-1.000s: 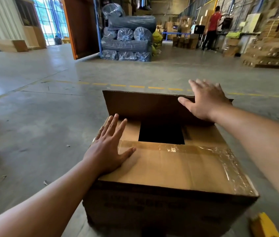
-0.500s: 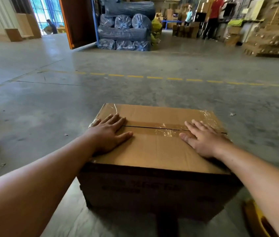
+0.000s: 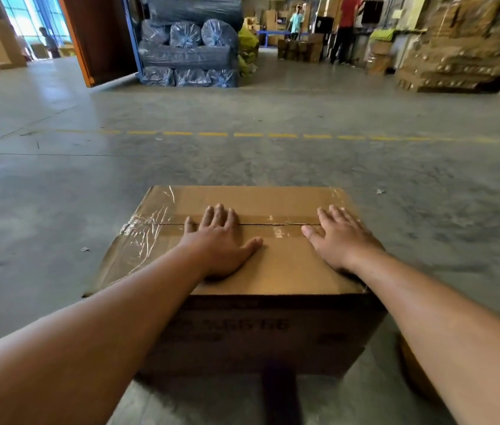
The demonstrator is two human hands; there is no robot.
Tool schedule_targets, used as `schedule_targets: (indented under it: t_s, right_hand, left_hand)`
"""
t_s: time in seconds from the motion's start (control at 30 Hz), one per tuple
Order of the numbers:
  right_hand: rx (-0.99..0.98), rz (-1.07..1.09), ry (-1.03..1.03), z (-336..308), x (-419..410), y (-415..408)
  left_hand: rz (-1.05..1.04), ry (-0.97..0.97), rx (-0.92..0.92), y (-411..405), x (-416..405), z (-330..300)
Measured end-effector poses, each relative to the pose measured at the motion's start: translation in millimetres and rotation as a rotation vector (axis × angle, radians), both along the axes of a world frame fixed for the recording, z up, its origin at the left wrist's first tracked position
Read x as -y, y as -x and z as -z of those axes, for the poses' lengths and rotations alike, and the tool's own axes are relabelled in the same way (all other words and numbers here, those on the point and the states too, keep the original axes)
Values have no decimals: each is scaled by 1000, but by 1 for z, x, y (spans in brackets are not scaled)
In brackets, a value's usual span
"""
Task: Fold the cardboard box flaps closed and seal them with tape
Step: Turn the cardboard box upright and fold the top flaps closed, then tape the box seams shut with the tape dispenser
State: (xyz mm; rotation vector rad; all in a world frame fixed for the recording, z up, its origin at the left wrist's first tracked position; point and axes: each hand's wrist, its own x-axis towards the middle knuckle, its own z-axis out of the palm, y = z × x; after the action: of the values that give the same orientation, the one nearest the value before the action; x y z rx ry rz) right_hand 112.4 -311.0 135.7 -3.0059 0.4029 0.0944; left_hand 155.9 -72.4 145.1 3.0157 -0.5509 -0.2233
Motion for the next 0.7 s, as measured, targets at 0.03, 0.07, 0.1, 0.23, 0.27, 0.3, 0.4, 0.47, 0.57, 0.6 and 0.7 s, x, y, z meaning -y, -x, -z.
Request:
schedule_targets:
  t_s: [0.03, 0.07, 0.1, 0.23, 0.27, 0.3, 0.4, 0.47, 0.57, 0.6, 0.7]
  right_hand:
    - [-9, -24, -17, -3, 2, 2]
    - [-24, -61, -38, -8, 6, 6]
    - [-38, -100, -65, -13, 12, 12]
    - [56, -86, -252, -25, 55, 51]
    - [116, -13, -332, -20, 68, 63]
    - [173, 75, -388, -10, 83, 74]
    - [111, 278, -329, 43, 130, 106]
    - [-80, 329, -269, 83, 154, 125]
    - [-248, 368, -211, 125, 168, 143]
    - [-268, 374, -185, 134, 168, 145]
    - [-308, 350, -101, 161, 170, 142]
  left_hand:
    - [60, 11, 5, 5, 19, 0]
    - [94, 14, 7, 7, 36, 0]
    - [111, 12, 4, 8, 52, -2]
    - [174, -5, -4, 8, 105, -10]
    - [207, -1, -5, 9, 115, -10]
    - [239, 5, -5, 12, 123, -9]
    - [265, 15, 22, 15, 131, 4]
    - [249, 24, 46, 14, 130, 11]
    - [241, 18, 55, 12, 130, 12]
    - [241, 15, 59, 12, 130, 12]
    - [241, 11, 68, 11, 129, 14]
